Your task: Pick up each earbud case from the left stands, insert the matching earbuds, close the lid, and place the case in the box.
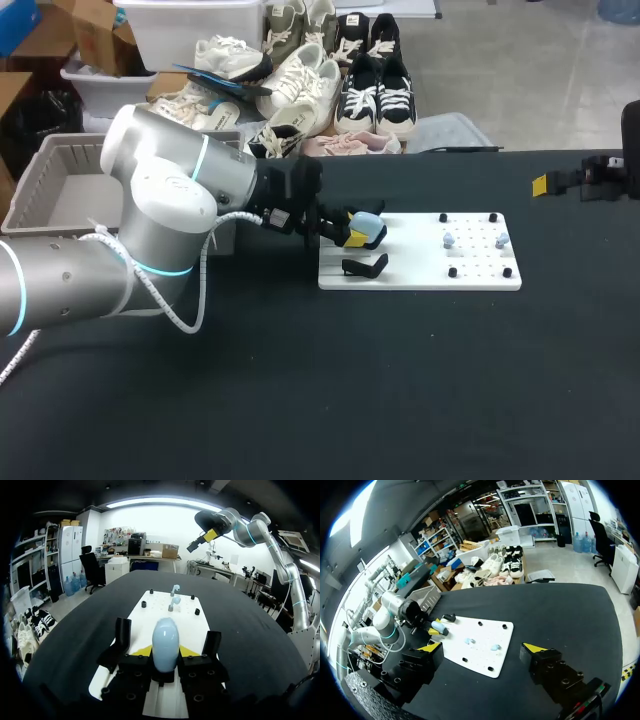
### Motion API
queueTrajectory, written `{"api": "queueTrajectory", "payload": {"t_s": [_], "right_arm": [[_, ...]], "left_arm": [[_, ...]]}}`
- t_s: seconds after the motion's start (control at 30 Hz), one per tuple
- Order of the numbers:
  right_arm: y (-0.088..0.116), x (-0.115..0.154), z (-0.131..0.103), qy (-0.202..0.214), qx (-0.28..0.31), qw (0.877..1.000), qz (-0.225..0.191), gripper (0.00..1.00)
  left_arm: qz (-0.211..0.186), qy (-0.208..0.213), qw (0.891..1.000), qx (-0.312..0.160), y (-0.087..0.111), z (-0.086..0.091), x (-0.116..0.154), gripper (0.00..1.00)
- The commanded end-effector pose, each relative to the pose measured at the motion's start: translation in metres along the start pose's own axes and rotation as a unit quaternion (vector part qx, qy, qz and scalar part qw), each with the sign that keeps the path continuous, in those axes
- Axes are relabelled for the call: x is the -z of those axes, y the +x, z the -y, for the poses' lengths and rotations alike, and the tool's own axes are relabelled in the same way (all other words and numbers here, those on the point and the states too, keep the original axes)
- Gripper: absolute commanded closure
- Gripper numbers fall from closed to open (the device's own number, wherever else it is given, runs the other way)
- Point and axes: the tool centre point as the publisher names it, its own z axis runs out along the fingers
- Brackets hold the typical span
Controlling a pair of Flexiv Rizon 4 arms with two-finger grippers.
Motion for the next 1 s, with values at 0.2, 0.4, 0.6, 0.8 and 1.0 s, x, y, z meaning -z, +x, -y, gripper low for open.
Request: {"api": "queueTrajectory", "payload": {"t_s": [0.2, 0.4, 0.6, 0.8, 1.0], "right_arm": [[0.0, 0.0, 0.001, -0.002, 0.0, 1.0, 0.0, 0.0], [0.0, 0.0, 0.001, -0.002, 0.0, 1.0, 0.0, 0.0], [0.0, 0.0, 0.001, -0.002, 0.0, 1.0, 0.0, 0.0], [0.0, 0.0, 0.001, -0.002, 0.0, 1.0, 0.0, 0.0], [0.0, 0.0, 0.001, -0.002, 0.0, 1.0, 0.0, 0.0]], "left_arm": [[0.019, -0.002, 1.0, -0.002, -0.015, 0.008, 0.013, 1.0], [0.033, 0.001, 0.999, -0.005, -0.025, 0.01, 0.017, 1.0], [0.04, 0.001, 0.999, -0.016, -0.038, 0.017, 0.016, 1.0], [0.037, 0.015, 0.999, -0.034, -0.051, 0.028, 0.014, 1.0], [0.027, -0.02, 0.999, -0.041, -0.069, 0.029, 0.008, 1.0]]}}
